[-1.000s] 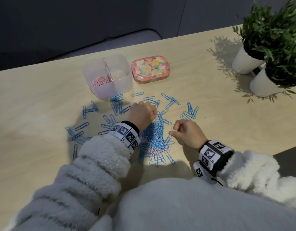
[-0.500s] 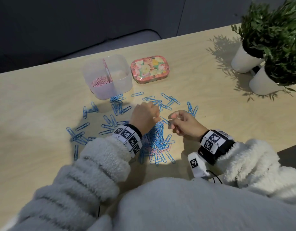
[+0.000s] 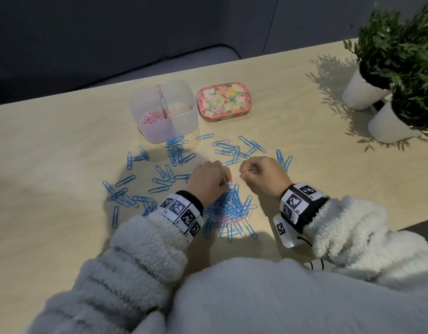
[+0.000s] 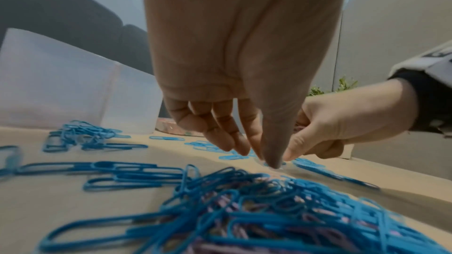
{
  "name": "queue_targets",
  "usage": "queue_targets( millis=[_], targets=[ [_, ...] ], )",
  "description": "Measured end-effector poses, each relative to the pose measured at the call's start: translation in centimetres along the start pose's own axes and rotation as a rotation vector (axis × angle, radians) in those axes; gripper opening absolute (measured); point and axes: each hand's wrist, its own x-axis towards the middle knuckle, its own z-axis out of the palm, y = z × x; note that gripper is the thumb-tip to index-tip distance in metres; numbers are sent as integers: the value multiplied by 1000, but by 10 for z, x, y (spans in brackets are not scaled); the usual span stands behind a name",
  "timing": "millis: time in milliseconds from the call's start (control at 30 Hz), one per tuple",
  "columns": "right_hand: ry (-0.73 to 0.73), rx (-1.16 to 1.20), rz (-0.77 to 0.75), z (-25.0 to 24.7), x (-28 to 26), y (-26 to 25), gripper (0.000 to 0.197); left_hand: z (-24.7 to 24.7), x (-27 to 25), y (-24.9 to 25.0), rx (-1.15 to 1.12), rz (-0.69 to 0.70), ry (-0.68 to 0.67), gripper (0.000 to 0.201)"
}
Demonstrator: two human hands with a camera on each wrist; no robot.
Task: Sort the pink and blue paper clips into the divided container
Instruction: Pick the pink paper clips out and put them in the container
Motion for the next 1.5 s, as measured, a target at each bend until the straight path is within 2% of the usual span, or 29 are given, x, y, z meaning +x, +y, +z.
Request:
queue_targets(
  millis=[100,233,333,433,600,733,933,1067,1133,1233,1333,1433,1500],
  targets=[
    [-88,-111,-45,9,1,-10,10,6,-2,1,80,23,-51,15],
    [-224,-76,-8,6,14,-17,13,5,-14,-14,41,-17,-38,15],
    [-251,124,-5,-7,26,-45,21,3,-25,-27,10,-48,14,17],
    [-268,404,9,-21,51,-98,29,1,-36,-37,-48,-79,91,18],
    [-253,722,52,-20,106,-187,28,0,-51,-43,-59,-90,143,16],
    [-317,868,128,-3,130,-228,22,2,-58,-39,-137,-46,173,12],
    [-347,815,130,5,131,-234,8,8,-58,-35,-146,-51,150,13],
    [-313,916,39,-20,101,-213,14,10,-53,-34,-152,-91,119,22],
    [-288,885,-10,-30,82,-189,18,11,-51,-36,-150,-105,113,23],
    [-244,657,-21,-30,52,-134,27,12,-51,-37,-123,-118,106,22],
    [-317,313,-110,-16,24,-83,32,12,-51,-36,-123,-123,118,18],
    [-439,89,-186,7,5,-57,34,12,-49,-34,-87,-129,110,17],
    [-411,-91,-235,21,-1,-53,29,14,-48,-33,-58,-129,112,17]
  ],
)
